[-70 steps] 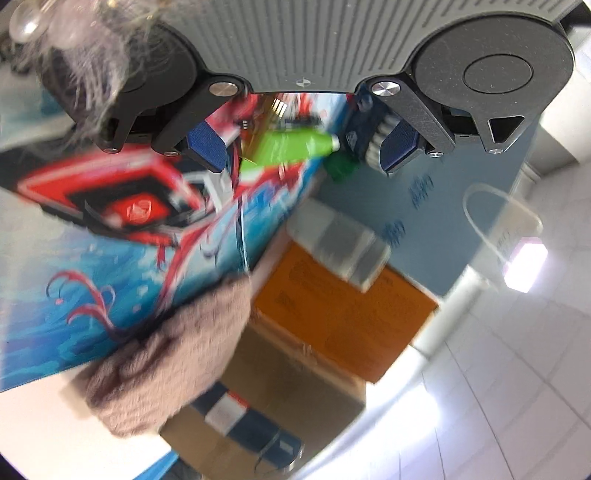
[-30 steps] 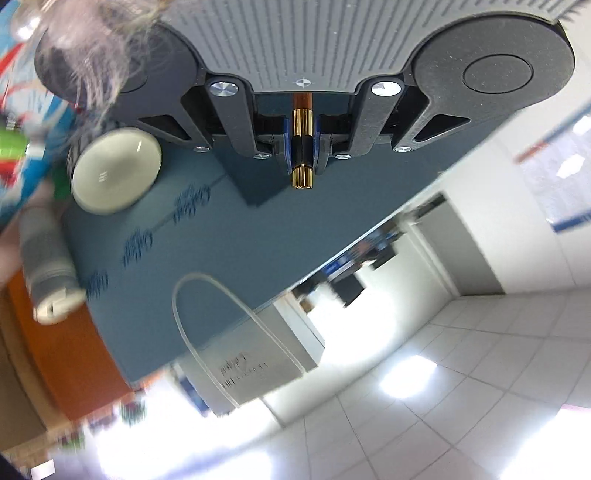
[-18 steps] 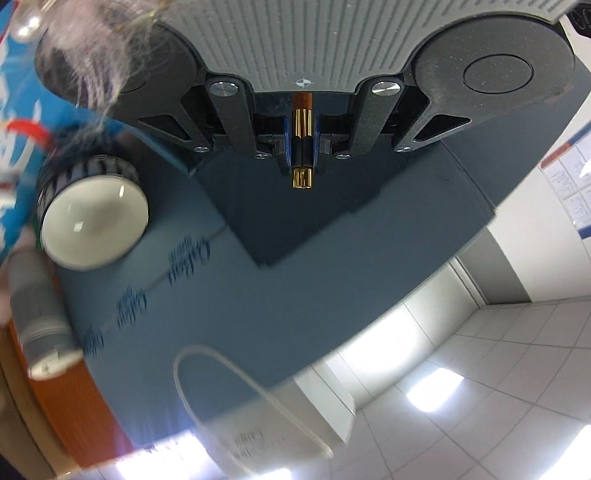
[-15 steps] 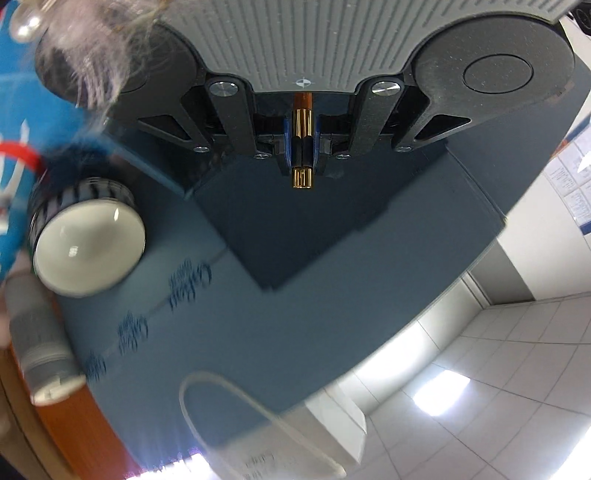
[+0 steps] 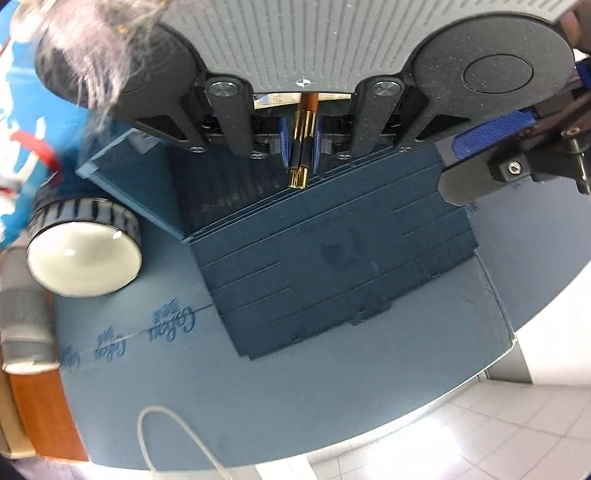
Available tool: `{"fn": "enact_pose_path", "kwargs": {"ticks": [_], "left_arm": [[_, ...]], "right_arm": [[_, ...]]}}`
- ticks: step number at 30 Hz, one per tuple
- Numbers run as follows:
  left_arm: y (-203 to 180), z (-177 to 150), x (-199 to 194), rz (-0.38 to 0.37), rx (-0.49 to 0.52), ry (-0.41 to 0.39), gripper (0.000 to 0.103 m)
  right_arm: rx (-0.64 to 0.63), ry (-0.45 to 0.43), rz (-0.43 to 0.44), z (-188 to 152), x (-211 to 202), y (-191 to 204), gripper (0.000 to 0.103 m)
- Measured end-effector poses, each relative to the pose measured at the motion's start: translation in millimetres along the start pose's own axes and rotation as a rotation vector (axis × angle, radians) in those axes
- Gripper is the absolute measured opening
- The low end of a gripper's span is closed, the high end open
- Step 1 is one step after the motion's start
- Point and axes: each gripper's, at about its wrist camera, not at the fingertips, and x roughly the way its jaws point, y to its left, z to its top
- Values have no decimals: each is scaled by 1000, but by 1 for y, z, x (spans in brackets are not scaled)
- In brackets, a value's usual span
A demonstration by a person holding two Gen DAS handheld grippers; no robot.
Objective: Organize rigid objects
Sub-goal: 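Carry the gold pen into the box with the right tool and open it, then withdraw both tools from the box back over the mat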
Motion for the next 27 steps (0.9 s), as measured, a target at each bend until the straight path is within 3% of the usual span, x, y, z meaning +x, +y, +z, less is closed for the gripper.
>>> {"fn": "enact_pose_path", "kwargs": {"ticks": [1, 4, 10, 18, 23, 25, 27], "left_arm": [[0, 1, 0, -2, 0, 1, 57], [-5, 1, 5, -12, 7, 7, 58], [-9, 1, 6, -26, 20, 11, 59], [-16, 1, 4, -42, 38, 4, 63], [-27, -2, 6, -32, 80, 7, 74], [-33, -5, 7, -28, 96, 5, 86], [-38, -8, 7, -30, 118, 1, 89]], "right_arm": [[-10, -5, -11, 0, -2, 0, 31], [-36, -36, -40, 2, -7, 0, 53], [-36, -91, -45, 8, -27, -6, 73], [-18, -206, -36, 17, -67, -21, 82], [-8, -263, -47, 21, -94, -41, 85], [-2, -286, -62, 22, -104, -52, 87], [11, -300, -78, 23, -114, -67, 88]]}}
